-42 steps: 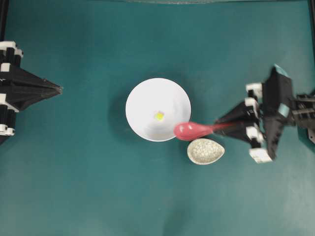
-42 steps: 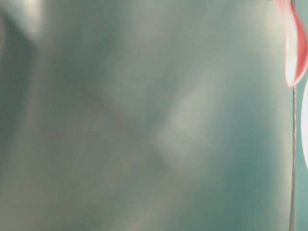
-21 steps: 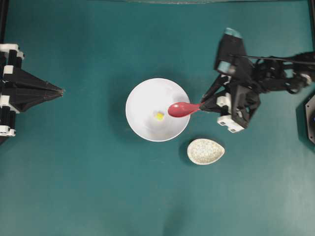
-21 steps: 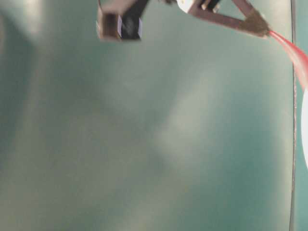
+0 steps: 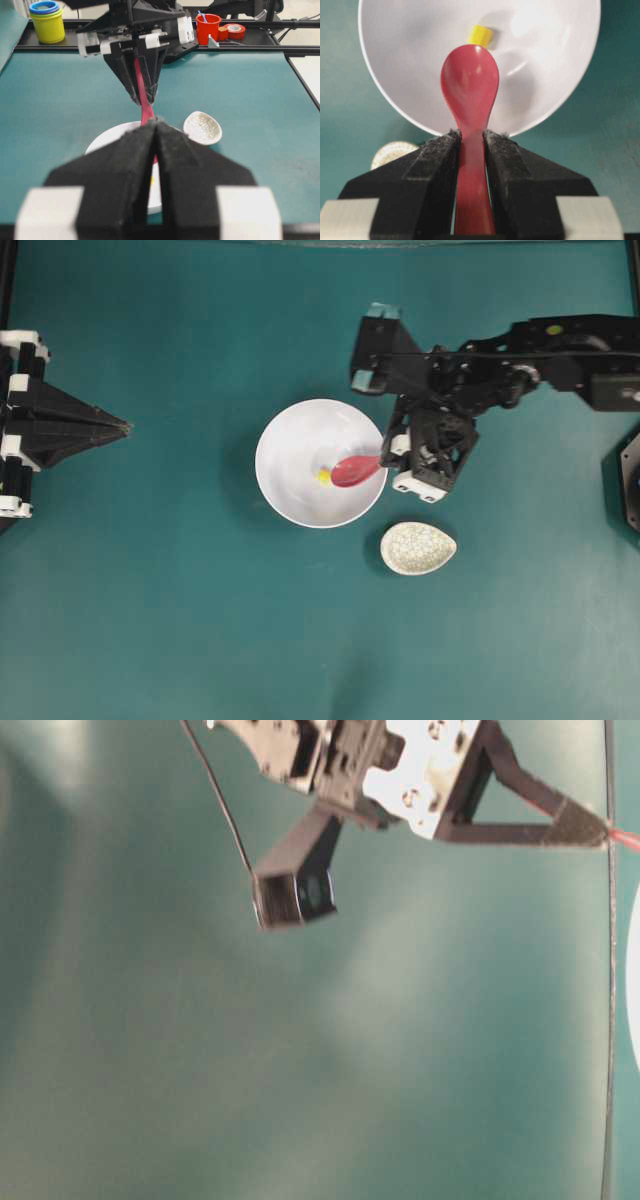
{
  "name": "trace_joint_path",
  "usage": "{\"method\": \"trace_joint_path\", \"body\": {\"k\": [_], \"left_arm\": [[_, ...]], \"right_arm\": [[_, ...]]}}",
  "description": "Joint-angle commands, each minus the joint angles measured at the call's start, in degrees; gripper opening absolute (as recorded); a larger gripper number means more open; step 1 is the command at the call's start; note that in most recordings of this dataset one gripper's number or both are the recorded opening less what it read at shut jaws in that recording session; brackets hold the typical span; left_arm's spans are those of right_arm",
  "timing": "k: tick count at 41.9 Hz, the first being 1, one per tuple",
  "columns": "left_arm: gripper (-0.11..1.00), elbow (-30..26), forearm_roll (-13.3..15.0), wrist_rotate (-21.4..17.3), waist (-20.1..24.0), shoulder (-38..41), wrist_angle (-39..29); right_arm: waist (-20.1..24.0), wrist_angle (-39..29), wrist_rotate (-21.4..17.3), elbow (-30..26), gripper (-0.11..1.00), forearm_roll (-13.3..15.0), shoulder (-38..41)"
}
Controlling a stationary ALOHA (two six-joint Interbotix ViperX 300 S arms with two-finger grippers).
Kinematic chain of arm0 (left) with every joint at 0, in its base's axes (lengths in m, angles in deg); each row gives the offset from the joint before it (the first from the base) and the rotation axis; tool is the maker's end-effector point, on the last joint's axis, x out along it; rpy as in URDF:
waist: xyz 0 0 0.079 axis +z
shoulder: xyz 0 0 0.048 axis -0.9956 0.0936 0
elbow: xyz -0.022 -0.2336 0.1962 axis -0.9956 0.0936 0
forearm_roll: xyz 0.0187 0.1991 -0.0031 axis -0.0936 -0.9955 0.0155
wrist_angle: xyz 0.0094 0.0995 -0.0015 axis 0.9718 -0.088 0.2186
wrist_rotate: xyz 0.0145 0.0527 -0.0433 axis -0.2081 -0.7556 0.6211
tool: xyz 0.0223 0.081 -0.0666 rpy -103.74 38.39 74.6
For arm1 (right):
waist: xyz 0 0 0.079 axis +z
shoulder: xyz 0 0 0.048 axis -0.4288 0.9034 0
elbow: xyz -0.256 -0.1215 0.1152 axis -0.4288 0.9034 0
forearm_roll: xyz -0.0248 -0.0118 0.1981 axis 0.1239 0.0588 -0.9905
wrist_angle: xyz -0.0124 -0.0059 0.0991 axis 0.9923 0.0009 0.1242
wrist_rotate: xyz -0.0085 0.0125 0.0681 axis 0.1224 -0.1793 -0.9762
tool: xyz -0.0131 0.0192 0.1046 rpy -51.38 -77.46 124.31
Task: Scoop the yellow hexagonal prism block from the bowl with a spoon using the right arm.
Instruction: 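Push the spoon bowl under the yellow block with the right gripper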
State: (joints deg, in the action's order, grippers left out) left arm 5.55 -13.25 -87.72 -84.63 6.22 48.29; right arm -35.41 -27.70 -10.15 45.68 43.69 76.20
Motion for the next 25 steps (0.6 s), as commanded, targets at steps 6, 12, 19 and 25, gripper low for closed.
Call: {"method": "trace_joint_path", "body": {"k": [6,12,19,25], "left_arm": [[-0.01,-0.7,-0.1,0.1,0.0,0.6,0.2],[-0.01,-0.6,-0.1,0.1,0.0,0.5,0.3],[-0.01,-0.5,-0.1,0.1,0.0,0.5,0.3],[-0.01,-0.5,-0.1,0.1,0.0,0.5,0.2]], "right_arm": [[0.1,-4.7,-4.3,-5.0,0.22,3.9,1.4],[0.7,-5.8,-5.7,-5.9,0.22,5.3,2.1],[1.2,-6.9,-6.6,-6.5,0.22,5.5,2.9],[1.4,-6.9,-6.8,-6.4,0.22,5.5,3.8]]}}
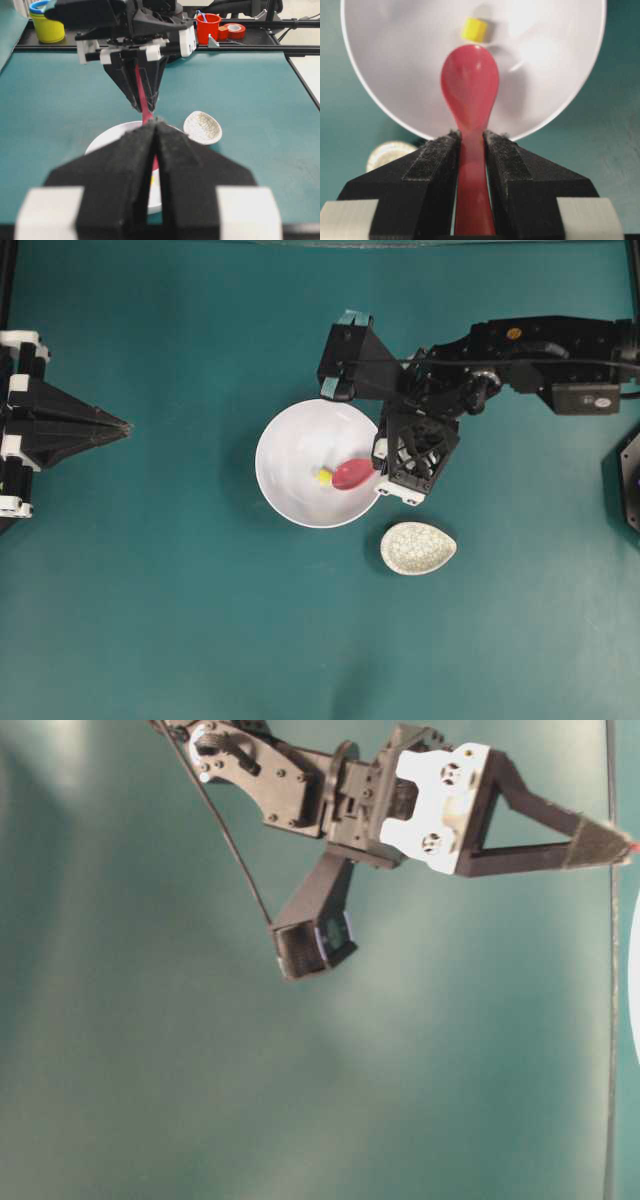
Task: Scoop the yellow hexagonal prism block from the bowl with a spoon using the right arm.
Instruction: 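Push the spoon bowl under the yellow block with the right gripper, then lift the spoon with the yellow block out of the bowl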
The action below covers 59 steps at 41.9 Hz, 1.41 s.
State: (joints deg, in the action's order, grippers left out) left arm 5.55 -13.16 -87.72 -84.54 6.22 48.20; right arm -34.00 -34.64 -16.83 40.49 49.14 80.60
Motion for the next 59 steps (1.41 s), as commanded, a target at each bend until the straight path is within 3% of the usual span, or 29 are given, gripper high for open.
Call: {"method": "trace_joint_path", "body": {"k": [1,38,59], "left_arm": [[-0.01,-0.4,-0.2,0.1,-0.1,0.5,0.3],[-0.01,-0.3,-0.2,0.1,-0.1,0.5,0.3],[-0.01,-0.3,-0.2,0.1,0.0,0.6,0.3]], "right_arm": [[0.1,0.0,-0.1,-1.3,0.22,0.1,-0.4],[0.2,10.4,0.7,-2.9,0.22,0.1,4.0],[-0.2,16.3,0.1,-3.1,0.22,2.1,4.0]]}}
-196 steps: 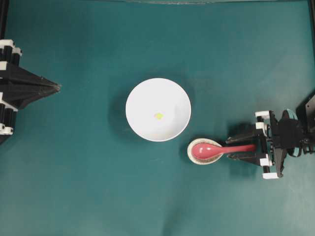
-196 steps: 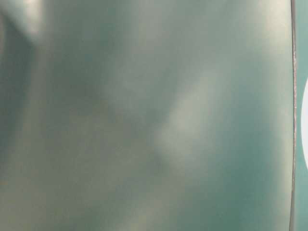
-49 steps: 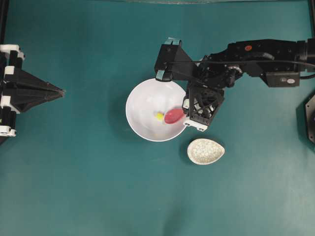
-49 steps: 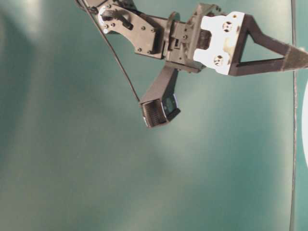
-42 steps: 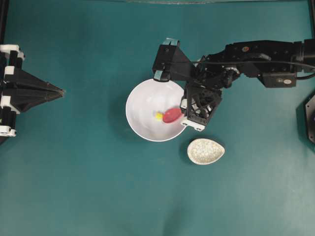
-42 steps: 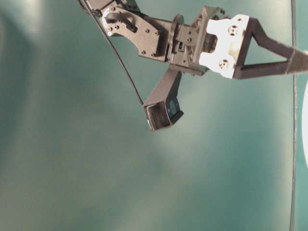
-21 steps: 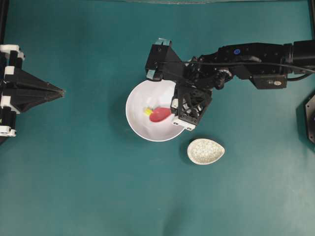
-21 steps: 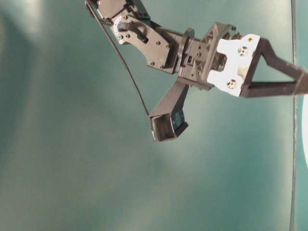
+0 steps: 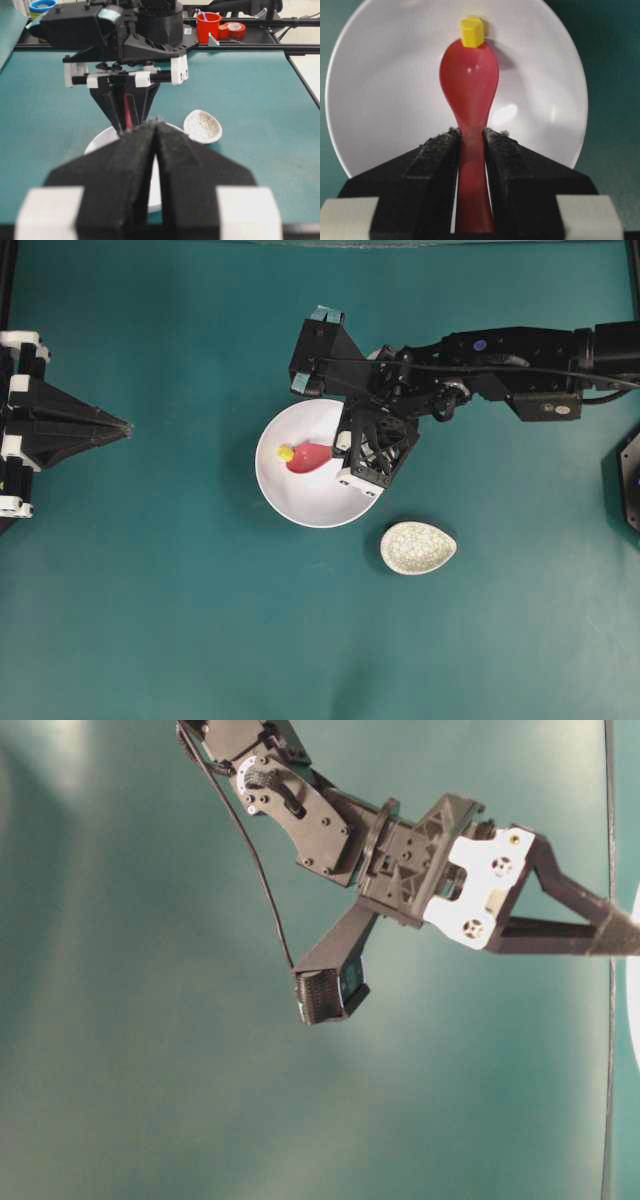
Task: Scoop the yellow hexagonal prism block from the bowl with a spoon using the right arm.
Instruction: 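Lift the spoon with the yellow block out of the bowl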
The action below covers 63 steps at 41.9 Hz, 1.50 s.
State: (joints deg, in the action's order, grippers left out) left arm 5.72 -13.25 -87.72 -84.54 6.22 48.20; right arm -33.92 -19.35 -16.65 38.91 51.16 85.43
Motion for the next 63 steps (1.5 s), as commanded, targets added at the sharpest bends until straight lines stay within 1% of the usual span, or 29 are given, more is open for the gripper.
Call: {"method": "trace_joint_path", "body": {"k": [1,19,29,34,41,48,49,52,56,63], "left_arm": [[-0.01,-0.4,-0.1,0.1,-0.1,0.5,0.3],[-0.01,-0.3,-0.1,0.1,0.0,0.5,0.3],[-0.01,-0.3,-0.1,0.1,0.0,0.5,0.3],[-0.01,-0.3,-0.1,0.1,0.0,0.5,0.2],[-0.01,-0.3,-0.1,0.1,-0.1,0.6,-0.4],[-0.01,-0.3,-0.1,0.1,-0.1,0.5,-0.5],[-0.01,-0.3,-0.1,0.1,-0.1,0.5,-0.5],[-0.01,-0.3,-0.1,0.1,0.0,0.5,-0.5],[-0.01,-0.3,0.0,0.1,0.0,0.5,-0.4],[-0.01,-0.3,-0.1,0.1,-0.1,0.5,-0.1]], "right_arm": [[-0.3,1.2,-0.1,-1.5,0.22,0.1,-0.9],[-0.4,3.9,0.0,-1.4,0.22,0.2,-3.2],[-0.4,4.8,0.0,0.2,0.22,0.2,-5.8],[-0.3,7.1,0.2,1.8,0.22,0.2,-8.1],[0.1,14.6,1.2,6.6,0.22,0.2,-13.6],[2.2,27.9,3.2,15.0,0.22,0.4,-20.9],[2.7,30.4,3.3,16.4,0.22,0.4,-22.3],[3.5,35.0,3.3,19.3,0.22,0.4,-25.2],[3.9,38.1,3.2,22.1,0.22,0.4,-28.2],[3.9,38.1,3.1,22.9,0.22,0.3,-29.6]]}}
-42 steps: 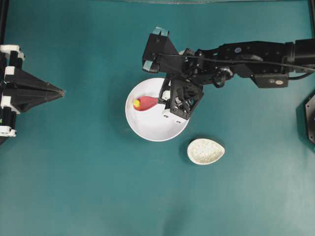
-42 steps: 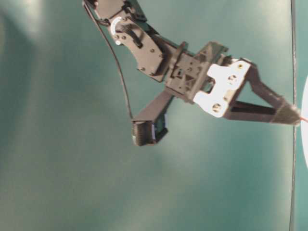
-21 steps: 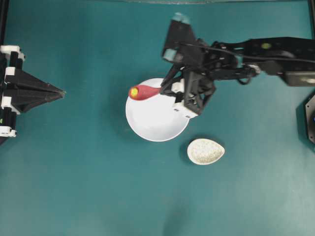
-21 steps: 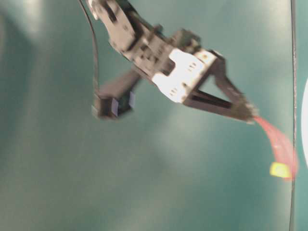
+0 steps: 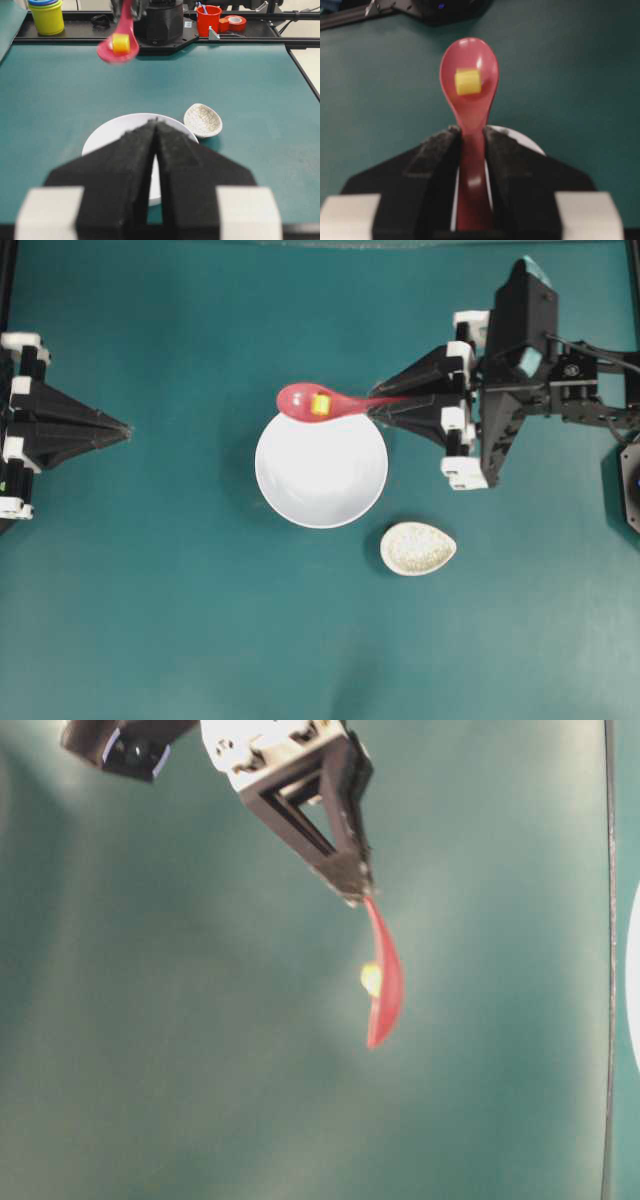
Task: Scoop the yellow hexagonal prism block from the bowl with a spoon using the right arm.
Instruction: 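Lift the spoon with the yellow block out of the bowl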
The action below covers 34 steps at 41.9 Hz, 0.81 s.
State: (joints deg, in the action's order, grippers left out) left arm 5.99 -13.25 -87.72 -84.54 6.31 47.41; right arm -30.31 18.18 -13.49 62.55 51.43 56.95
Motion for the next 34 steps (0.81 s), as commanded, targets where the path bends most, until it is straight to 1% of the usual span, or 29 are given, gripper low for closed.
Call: {"method": "trace_joint_path", "body": {"k": [1,13,25,34], "left_arm": [[-0.01,-0.5,-0.1,0.1,-0.1,0.4,0.7],[-0.01,-0.4,-0.1,0.2,-0.1,0.4,0.6],[-0.01,-0.4,-0.1,0.5,-0.1,0.4,0.6],[-0.01,-0.5,-0.1,0.5,-0.1,0.4,0.3]], "right_arm": [[0.3,0.5,-0.1,-0.7,0.22,0.0,-1.1],[0.3,-0.4,-0.1,-0.6,0.22,0.1,-1.1],[0.3,-3.5,-0.4,-0.4,0.22,-0.1,-1.6],[0.3,-3.6,-0.6,-0.4,0.22,-0.2,-1.6]]}}
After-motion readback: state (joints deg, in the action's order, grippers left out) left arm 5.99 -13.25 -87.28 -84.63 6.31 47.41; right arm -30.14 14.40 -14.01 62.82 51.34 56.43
